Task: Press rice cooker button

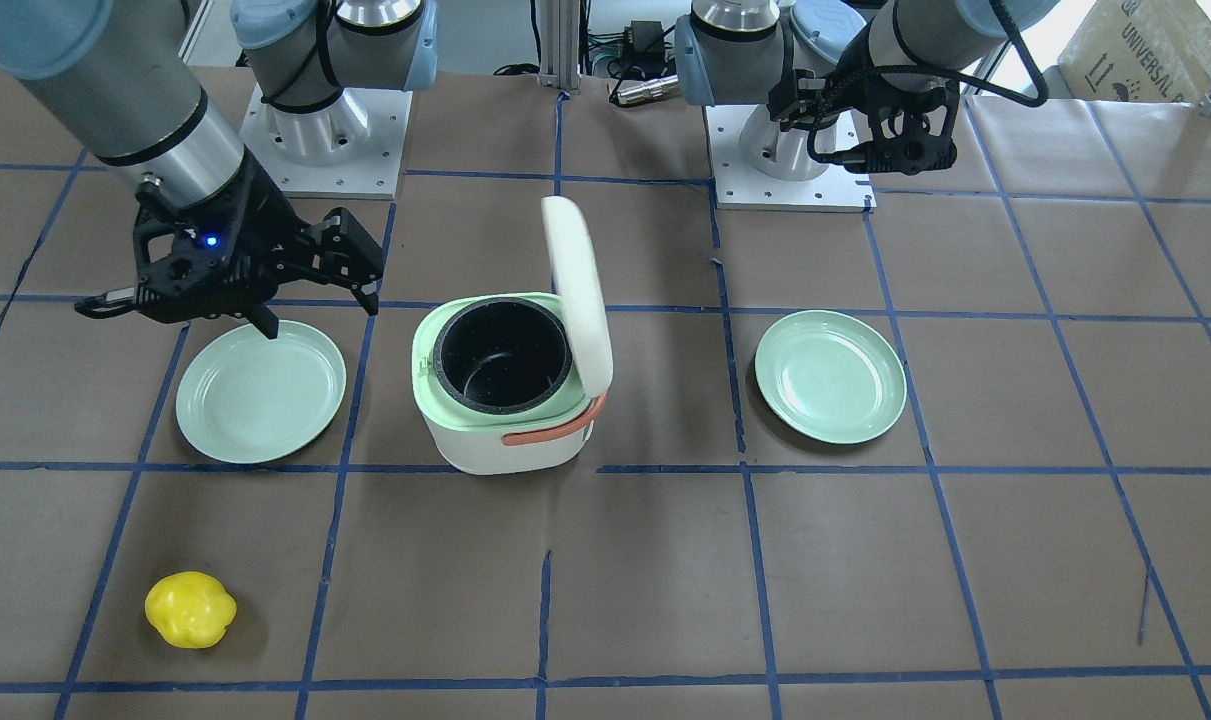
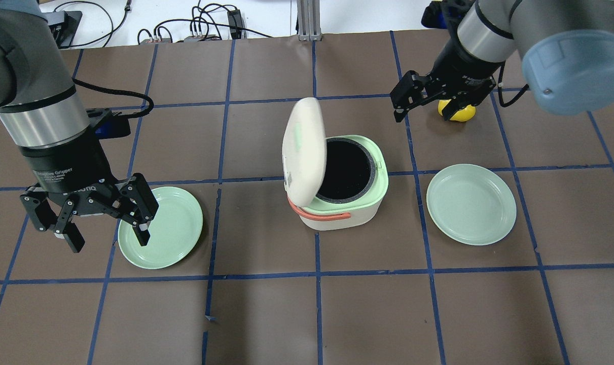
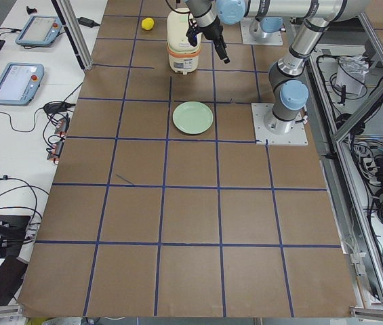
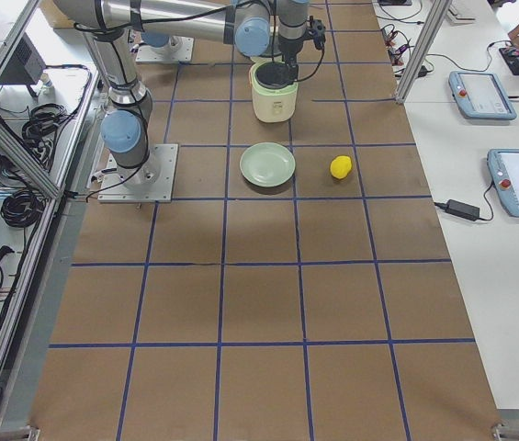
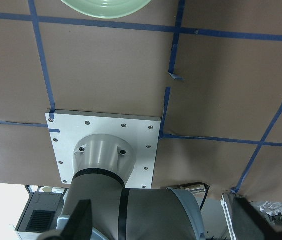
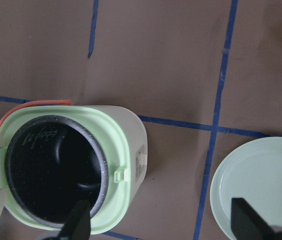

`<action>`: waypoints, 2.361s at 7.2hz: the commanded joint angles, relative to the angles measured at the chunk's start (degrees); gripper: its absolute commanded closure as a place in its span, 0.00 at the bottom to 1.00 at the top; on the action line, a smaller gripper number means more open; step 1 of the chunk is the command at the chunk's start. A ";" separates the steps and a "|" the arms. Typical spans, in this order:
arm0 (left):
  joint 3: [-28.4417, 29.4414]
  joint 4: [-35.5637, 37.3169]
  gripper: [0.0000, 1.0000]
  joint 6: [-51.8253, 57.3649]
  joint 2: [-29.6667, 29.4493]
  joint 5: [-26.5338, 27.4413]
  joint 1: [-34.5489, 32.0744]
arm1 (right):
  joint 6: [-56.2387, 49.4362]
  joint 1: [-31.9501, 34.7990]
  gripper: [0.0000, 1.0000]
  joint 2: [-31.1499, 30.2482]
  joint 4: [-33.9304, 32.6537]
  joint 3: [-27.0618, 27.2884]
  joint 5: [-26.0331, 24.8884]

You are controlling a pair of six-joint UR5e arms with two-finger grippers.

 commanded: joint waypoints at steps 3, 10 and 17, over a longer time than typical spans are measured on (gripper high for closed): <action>0.00 0.08 0.00 0.00 0.00 0.00 0.00 | 4.54 -1.17 0.00 -0.09 3.94 -7.63 -3.07; 0.00 0.08 0.00 0.00 0.00 0.00 0.00 | 5.32 2.00 0.00 0.09 7.12 -8.37 -7.34; 0.00 0.00 0.00 0.00 0.00 0.00 0.00 | 5.50 2.00 0.01 0.18 7.91 -7.75 -11.60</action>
